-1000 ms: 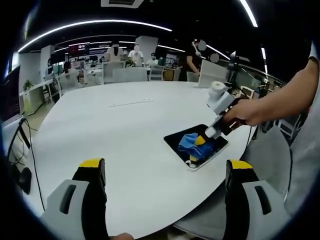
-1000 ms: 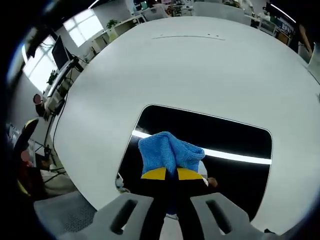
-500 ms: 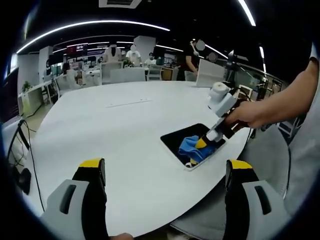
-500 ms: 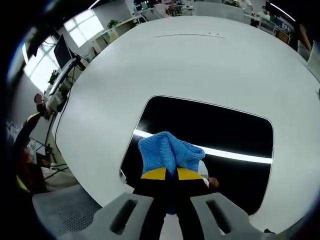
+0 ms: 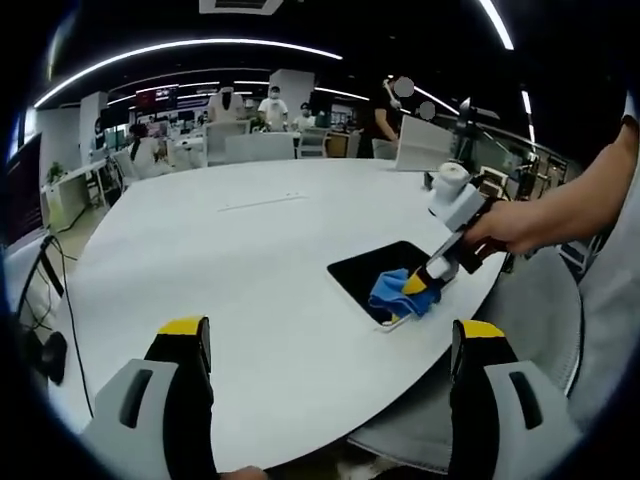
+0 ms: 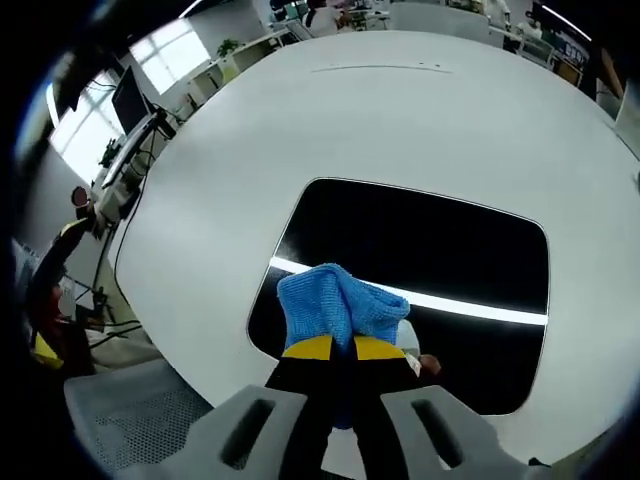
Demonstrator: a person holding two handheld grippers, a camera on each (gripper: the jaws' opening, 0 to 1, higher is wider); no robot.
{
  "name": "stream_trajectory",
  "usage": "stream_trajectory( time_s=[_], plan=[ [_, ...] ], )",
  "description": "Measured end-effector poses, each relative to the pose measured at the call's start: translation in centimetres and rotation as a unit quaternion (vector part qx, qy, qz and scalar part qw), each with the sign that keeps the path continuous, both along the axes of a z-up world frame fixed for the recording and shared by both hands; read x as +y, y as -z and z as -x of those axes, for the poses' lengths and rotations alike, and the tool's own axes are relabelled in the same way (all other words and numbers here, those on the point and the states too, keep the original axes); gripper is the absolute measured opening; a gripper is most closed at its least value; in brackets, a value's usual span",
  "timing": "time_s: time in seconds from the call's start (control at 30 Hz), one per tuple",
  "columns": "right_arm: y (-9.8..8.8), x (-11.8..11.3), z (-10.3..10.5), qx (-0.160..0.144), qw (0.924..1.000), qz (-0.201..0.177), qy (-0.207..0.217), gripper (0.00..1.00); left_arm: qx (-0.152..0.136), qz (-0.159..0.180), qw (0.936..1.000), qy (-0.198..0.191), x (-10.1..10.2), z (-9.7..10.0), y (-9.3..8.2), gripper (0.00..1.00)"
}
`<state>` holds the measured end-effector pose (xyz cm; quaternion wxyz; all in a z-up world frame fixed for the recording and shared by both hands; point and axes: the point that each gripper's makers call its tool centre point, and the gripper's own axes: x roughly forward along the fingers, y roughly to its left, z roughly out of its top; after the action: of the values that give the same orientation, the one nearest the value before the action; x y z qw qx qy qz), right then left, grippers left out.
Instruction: Wipe the mirror surface with the cleaning cloth until all visible marks leave the cleaned area.
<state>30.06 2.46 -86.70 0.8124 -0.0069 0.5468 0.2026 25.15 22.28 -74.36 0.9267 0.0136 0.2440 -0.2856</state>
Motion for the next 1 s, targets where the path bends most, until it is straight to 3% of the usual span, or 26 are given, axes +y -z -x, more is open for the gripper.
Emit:
stream_trajectory(
  time_s=[0.57, 0.8, 0.97, 1.0],
  plan=[
    [0.1, -0.2, 1.1, 0.013, 0.9999, -0.007, -0.002, 0.0, 0.003, 0.012, 0.9996, -0.027, -0.3, -1.0, 0.3, 0.99],
    [0.0, -0.1, 1.2, 0.01, 0.9999, -0.01, -0.004, 0.0, 0.001, 0.01, 0.9999, -0.013, -1.5, -1.0, 0.0, 0.99],
    [0.0, -0.1, 1.1, 0.013, 0.9998, -0.015, -0.006, 0.0, 0.0, -0.003, 1.0, -0.004, -1.8, -1.2, -0.2, 0.99],
    [0.0, -0.1, 1.1, 0.013, 0.9998, -0.014, -0.01, 0.0, -0.002, -0.023, 0.9997, -0.003, -1.4, -1.2, -0.1, 0.99]
  ],
)
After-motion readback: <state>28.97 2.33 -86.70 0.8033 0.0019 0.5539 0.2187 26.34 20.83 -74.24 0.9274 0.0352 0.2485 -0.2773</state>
